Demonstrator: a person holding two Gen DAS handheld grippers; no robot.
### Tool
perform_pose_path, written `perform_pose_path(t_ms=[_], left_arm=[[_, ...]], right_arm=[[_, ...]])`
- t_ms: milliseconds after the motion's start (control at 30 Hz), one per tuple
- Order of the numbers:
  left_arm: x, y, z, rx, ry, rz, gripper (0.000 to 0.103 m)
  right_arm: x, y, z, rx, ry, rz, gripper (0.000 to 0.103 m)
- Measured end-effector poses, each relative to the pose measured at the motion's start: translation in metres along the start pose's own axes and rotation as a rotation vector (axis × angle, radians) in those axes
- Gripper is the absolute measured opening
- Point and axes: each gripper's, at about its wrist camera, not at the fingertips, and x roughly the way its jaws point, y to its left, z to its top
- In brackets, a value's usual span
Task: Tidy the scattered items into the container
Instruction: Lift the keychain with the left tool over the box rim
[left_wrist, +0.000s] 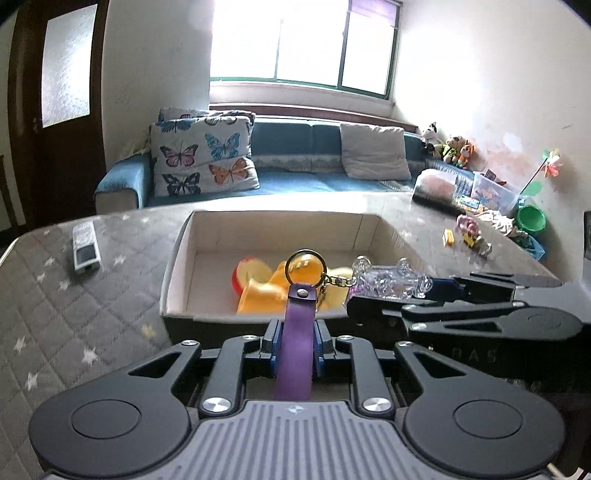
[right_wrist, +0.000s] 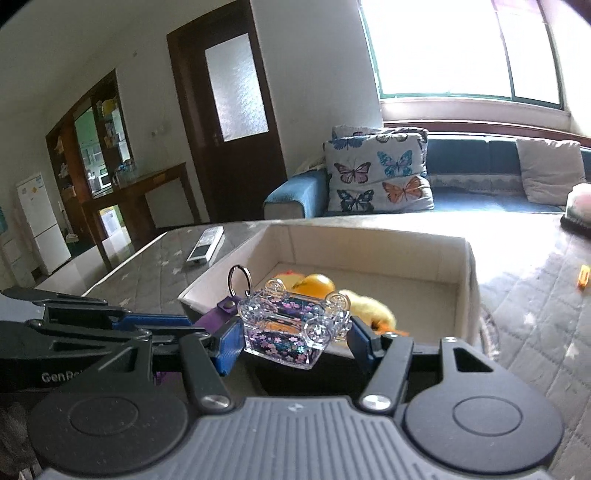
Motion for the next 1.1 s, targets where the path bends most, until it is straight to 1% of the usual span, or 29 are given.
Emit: perform_pose_path(t_ms=[200, 400, 600, 1100], left_arm=[[0.020, -0.009, 0.020, 0.010, 0.001, -0.022, 0.020], [0.042, -0.019, 0.030, 0.030, 0.023, -0.035, 0.020], [0.061, -0.024, 0.034, 0.042, 0.051, -0.042, 0.020], [0.080, -0.025, 0.034, 0.064, 0.098, -0.050, 0.020]], right_arm=[[0.003, -0.018, 0.011, 0.021, -0.011, -0.036, 0.061], [0.009, -0.039, 0.014, 0.046, -0.004, -0.066, 0.061], [0.017, -0.053, 0.013, 0.068, 0.010, -0.079, 0.061], [0.031, -0.066, 0.007, 0.092, 0.061, -0.089, 0.061]])
